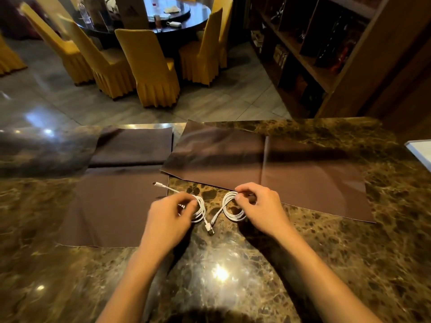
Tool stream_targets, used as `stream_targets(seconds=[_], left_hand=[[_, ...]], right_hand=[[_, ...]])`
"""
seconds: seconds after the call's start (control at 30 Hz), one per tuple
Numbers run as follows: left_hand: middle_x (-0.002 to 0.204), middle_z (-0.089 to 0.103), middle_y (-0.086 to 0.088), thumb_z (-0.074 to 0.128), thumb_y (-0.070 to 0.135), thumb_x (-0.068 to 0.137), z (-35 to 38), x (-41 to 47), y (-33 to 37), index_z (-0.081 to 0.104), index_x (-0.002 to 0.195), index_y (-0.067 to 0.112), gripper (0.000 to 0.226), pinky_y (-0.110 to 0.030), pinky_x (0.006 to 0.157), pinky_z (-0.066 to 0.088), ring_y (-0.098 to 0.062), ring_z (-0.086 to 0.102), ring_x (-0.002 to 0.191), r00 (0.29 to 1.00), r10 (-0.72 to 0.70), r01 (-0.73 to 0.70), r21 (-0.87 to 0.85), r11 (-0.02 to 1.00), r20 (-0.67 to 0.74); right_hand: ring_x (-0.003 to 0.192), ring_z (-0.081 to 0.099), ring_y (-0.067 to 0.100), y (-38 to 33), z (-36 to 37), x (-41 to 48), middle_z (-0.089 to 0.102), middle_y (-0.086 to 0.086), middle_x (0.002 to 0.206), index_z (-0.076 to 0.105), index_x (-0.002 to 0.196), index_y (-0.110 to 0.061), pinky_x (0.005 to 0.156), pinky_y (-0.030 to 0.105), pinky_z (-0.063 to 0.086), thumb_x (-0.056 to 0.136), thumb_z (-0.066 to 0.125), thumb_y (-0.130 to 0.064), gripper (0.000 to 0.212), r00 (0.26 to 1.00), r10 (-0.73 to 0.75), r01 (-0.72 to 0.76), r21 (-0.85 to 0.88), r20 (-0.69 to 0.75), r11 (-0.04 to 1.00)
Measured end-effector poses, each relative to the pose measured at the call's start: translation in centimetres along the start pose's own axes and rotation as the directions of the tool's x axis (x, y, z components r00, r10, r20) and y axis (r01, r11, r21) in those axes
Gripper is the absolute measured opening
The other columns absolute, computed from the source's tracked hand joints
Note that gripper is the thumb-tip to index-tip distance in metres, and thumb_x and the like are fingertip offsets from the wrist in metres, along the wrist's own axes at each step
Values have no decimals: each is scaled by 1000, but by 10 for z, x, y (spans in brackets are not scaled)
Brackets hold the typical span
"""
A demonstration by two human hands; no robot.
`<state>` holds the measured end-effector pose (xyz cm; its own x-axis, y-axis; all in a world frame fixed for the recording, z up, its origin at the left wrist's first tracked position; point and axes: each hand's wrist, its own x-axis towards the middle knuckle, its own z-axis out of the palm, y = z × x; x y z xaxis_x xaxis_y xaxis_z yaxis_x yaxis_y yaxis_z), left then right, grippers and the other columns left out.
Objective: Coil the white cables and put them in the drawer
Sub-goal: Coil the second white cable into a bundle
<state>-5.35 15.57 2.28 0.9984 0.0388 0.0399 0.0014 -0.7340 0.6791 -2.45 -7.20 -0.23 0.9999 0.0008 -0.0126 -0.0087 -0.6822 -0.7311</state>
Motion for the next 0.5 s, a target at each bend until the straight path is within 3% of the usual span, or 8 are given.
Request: stream_targets(seconds=[0.1,0.17,0.23,0.33,0.5], left_hand=[[96,78,-1,69,12,89,-11,17,-5,77,103,18,18,-36,81,57,-21,72,87,981,177,-171,73,982,-77],[108,77,-7,67,4,83,-8,37,3,75,112,15,31,-39,89,51,-31,69,102,954,296,-297,212,931,39],[111,75,-9,63,8,82,-3,57,4,73,114,16,34,-39,87,50,-32,66,106,951,252,-300,346,889,176],[95,74,-9,61,17,80,0,66,-21,71,95,16,18,-35,67,46,-35,68,92,973,115,-202,490,848,201],[87,74,-11,58,18,79,0,47,-61,74,91,16,20,-40,69,56,-39,67,85,979,43,-130,445,886,201]], right_hand=[[78,67,7,-21,24,4,74,-9,94,75,103,-24,81,21,51,88,70,-27,16,995,-96,97,-32,35,995],[81,69,15,-35,42,12,75,-3,97,74,105,-22,86,33,53,86,70,-28,21,989,-121,126,-52,88,991],[91,68,24,-49,59,20,74,4,102,72,108,-20,86,36,51,86,70,-33,26,981,-133,152,-131,139,980],[100,64,31,-58,76,28,72,9,104,69,104,-16,84,36,48,84,71,-36,28,975,-111,160,-265,192,951],[103,66,27,-51,85,32,75,5,103,73,105,-20,85,33,50,82,75,-36,28,972,10,67,-315,237,947]])
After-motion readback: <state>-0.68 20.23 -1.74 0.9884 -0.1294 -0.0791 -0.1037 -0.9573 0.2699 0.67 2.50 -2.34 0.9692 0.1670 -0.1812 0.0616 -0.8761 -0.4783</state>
